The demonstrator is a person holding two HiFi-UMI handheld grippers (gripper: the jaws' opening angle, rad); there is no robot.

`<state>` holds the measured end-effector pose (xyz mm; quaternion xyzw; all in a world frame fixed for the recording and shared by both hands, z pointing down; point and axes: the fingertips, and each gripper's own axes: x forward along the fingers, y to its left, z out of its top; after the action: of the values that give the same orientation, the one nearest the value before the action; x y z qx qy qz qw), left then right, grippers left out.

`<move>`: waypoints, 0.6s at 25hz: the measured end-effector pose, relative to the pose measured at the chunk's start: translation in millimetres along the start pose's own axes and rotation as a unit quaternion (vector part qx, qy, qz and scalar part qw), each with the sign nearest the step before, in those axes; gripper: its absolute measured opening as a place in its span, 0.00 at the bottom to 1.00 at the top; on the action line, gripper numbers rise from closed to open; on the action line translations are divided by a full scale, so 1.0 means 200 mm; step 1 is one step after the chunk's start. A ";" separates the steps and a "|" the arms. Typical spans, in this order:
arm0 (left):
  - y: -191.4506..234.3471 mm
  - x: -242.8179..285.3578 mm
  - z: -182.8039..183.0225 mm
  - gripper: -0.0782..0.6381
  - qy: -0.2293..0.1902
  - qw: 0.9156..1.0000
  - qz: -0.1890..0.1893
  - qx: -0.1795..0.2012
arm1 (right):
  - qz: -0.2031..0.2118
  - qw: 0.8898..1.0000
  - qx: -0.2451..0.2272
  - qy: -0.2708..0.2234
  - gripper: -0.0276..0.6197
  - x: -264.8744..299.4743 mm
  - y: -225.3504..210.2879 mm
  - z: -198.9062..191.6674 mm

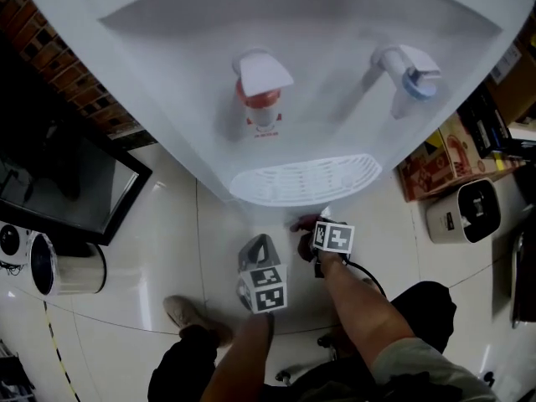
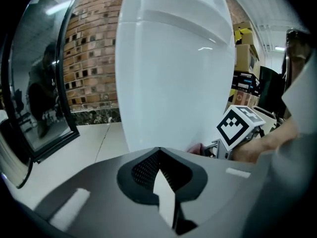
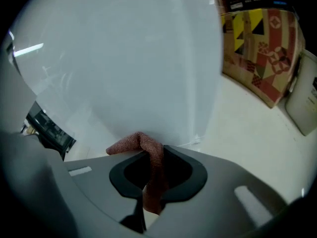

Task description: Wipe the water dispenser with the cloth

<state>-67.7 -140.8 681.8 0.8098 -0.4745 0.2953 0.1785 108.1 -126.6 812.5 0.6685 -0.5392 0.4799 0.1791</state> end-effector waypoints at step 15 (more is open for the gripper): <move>-0.35 0.09 0.09 0.11 -0.008 0.999 -0.032 -0.008 | -0.071 0.997 0.028 -0.008 0.13 -0.08 -0.49 0.14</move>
<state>4.9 -128.4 679.5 0.8254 -0.4524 0.2789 0.1906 208.8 -105.3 813.0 0.7140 -0.4778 0.4753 0.1898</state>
